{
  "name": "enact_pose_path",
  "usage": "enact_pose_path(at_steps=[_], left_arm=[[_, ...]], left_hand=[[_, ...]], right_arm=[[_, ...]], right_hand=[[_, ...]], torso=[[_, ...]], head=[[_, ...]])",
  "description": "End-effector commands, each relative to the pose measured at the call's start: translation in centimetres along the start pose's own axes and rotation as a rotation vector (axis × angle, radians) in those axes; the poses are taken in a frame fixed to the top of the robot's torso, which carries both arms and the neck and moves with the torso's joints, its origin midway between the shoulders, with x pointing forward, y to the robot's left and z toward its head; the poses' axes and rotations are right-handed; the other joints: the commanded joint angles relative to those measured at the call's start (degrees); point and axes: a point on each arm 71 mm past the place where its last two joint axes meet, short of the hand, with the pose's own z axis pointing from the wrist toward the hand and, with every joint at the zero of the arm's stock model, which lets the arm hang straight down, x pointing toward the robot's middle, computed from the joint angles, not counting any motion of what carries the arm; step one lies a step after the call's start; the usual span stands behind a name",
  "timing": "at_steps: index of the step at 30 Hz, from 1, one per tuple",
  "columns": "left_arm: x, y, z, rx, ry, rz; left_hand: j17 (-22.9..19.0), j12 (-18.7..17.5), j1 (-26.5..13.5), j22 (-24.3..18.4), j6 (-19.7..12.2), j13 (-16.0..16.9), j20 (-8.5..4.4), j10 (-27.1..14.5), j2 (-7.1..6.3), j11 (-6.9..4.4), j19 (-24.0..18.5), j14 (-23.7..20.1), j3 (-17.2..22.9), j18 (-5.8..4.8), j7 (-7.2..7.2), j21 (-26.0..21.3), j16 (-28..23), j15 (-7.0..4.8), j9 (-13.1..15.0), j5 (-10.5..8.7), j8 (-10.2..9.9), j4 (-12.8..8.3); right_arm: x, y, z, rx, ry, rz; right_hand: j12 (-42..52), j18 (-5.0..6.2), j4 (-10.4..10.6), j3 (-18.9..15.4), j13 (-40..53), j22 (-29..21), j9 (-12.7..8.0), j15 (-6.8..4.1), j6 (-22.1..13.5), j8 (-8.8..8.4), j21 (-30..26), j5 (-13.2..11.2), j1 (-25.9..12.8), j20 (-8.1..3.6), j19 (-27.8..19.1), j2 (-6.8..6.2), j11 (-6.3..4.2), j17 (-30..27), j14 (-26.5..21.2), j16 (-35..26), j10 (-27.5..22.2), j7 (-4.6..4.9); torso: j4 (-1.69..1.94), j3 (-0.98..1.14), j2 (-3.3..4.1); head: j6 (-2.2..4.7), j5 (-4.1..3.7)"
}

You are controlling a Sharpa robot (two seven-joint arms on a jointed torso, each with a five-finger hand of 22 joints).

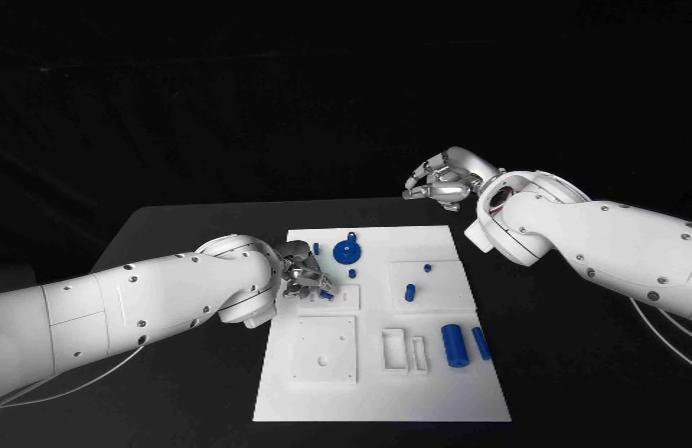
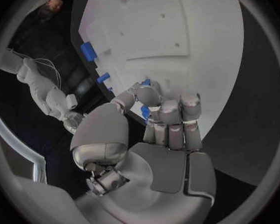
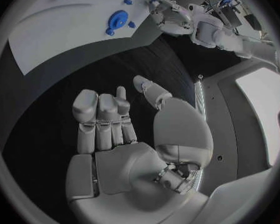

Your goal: Assemble the parts on the task board

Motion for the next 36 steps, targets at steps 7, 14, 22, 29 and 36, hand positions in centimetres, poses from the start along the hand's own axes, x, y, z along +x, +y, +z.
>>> enact_pose_path(at_steps=[7,14,22,29,36], left_arm=[[0.5,0.2,0.1,-0.002,-0.02,0.02],[0.9,0.0,0.0,0.001,0.012,0.032],[1.0,0.0,0.0,0.003,0.019,0.059],[1.3,-0.2,-0.1,0.011,0.031,0.047],[1.4,-0.3,-0.2,0.015,0.031,0.05]], left_hand=[[-0.2,0.8,-0.3,0.1,6.1,0.1,-4.93,-1.5,0.47,-1.35,0.2,2.4,0.3,2.19,-4.1,0.5,0.7,-2.86,2.7,0.24,0.3,0.2],[-0.3,1.1,-0.4,0.1,6.2,0.0,-4.92,-1.6,0.52,-1.38,0.2,2.4,0.3,2.22,-4.14,0.5,0.9,-2.89,2.8,0.24,0.3,0.3],[-0.4,1.8,-0.5,0.2,6.2,0.1,-4.91,-1.6,0.41,-1.44,0.2,2.4,0.3,2.28,-4.19,0.6,1.4,-2.94,2.7,0.24,0.4,0.1],[-0.5,2.2,-0.7,0.2,6.3,0.0,-4.9,-1.7,0.62,-1.46,0.1,2.4,0.3,2.32,-4.22,0.7,1.7,-2.95,2.6,0.26,0.5,0.2],[-0.7,3.0,-1.1,0.3,6.6,-0.1,-4.88,-1.9,1.17,-1.55,0.1,2.3,0.6,2.39,-4.3,0.9,2.4,-3.02,2.2,1.32,0.8,0.2]], right_arm=[[0.2,0.2,0.0,0.0,0.014,0.021],[0.2,0.1,0.0,0.005,0.02,0.019],[0.4,0.3,0.0,0.008,0.031,0.022],[0.4,0.2,0.0,0.013,0.033,0.022],[0.4,0.2,0.1,0.016,0.037,0.021]], right_hand=[[-0.3,8.83,-0.3,-0.1,-0.1,-0.1,0.1,0.08,-0.2,-0.34,-0.2,0.3,0.3,0.23,-0.3,0.28,0.13,-0.1,-0.3,-0.4,-0.3,0.15],[-0.4,8.83,-0.3,-0.2,-0.1,-0.1,0.1,0.08,-0.2,-0.35,-0.2,0.2,0.4,0.24,-0.3,0.35,0.13,-0.1,-0.3,-0.4,-0.3,0.15],[-0.4,8.83,-0.4,-0.1,-0.2,-0.1,0.2,0.08,-0.1,-0.32,-0.3,0.0,0.5,0.28,-0.4,0.46,0.12,-0.1,-0.3,-0.5,-0.3,0.14],[-0.4,8.83,-0.7,-0.1,-0.2,-0.1,0.3,0.07,0.0,-0.33,-0.3,-0.4,0.8,0.32,-0.4,0.65,0.1,-0.1,-0.3,-0.6,-0.4,0.12],[-0.4,8.83,-0.7,-0.1,-0.2,-0.1,0.3,0.06,0.0,-0.34,-0.4,-0.6,0.8,0.34,-0.4,0.72,0.1,-0.1,-0.3,-0.6,-0.4,0.12]], torso=[[0.08,0.04,-0.03],[0.03,0.0,-0.01],[0.11,-0.01,-0.05],[0.09,-0.03,-0.03],[0.09,-0.01,-0.03]], head=[[-0.11,-0.2],[-0.22,-0.2],[-0.22,-0.29],[-0.23,-0.22],[0.03,-0.26]])
